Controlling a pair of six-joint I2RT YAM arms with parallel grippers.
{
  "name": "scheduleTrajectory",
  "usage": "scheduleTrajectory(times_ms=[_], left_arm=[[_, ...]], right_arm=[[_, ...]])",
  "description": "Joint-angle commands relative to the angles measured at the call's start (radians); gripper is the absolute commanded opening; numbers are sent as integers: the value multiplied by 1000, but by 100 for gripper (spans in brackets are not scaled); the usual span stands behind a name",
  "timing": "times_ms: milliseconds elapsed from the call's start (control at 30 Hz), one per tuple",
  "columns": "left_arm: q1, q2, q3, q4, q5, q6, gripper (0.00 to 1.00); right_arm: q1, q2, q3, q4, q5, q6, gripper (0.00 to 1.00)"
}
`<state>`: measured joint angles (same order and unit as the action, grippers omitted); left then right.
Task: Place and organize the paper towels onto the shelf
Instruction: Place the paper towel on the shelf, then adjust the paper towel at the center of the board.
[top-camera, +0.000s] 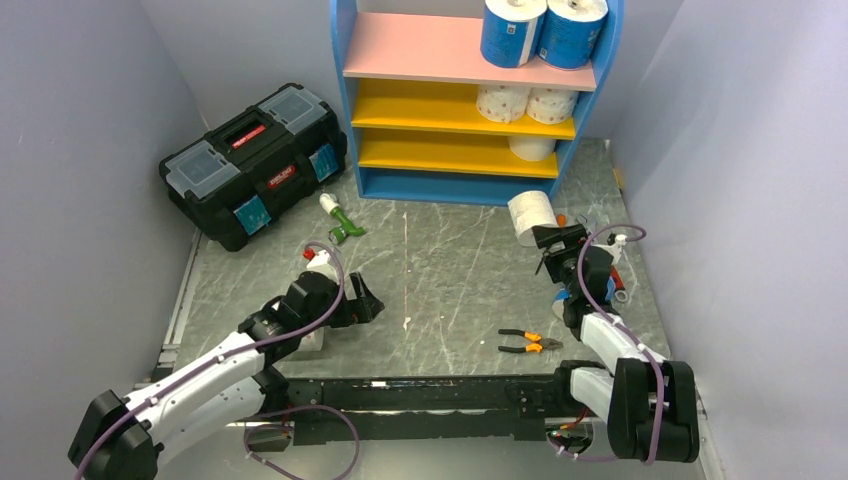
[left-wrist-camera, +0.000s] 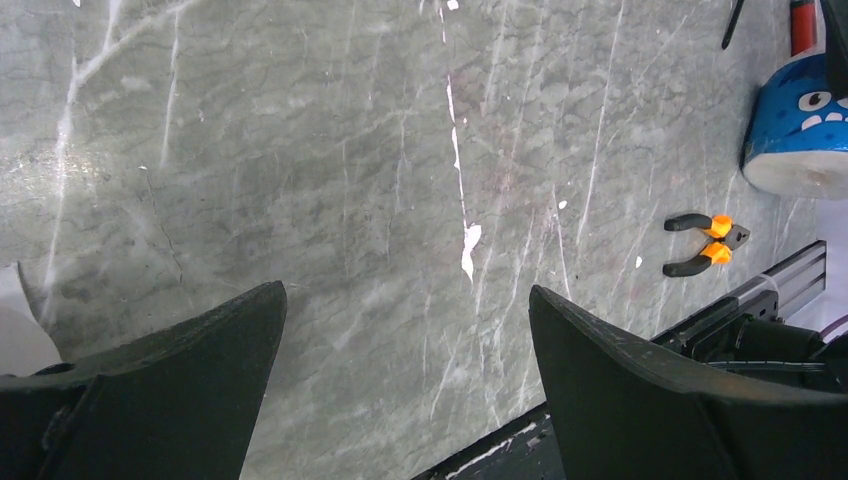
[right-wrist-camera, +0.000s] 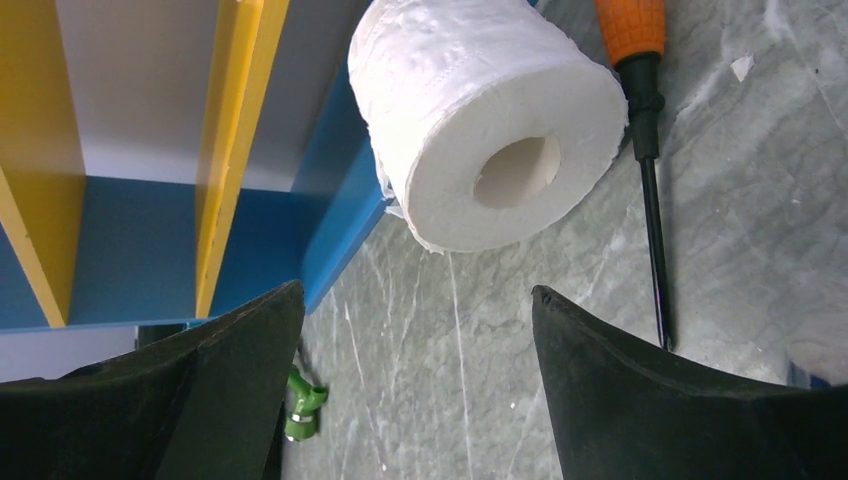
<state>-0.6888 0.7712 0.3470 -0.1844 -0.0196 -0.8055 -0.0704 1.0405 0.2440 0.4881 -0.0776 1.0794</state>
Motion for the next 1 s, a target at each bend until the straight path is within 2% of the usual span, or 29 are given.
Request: scheduleTrajectory(times_ms=[0,300,533,967], left_arm=[[-2,10,6,40,10,17,98],[-2,38,16,46,10,23,98],[-2,51,14,64,25,20,98],[-3,-14,9,20,23,30,98]], right_arm=[[-6,30,7,105,30,58,85],[3,-16,90,-47,100,33,89],[77,-64,173,-202,182,-10,93],[100,72,172,-108,227,27,93]])
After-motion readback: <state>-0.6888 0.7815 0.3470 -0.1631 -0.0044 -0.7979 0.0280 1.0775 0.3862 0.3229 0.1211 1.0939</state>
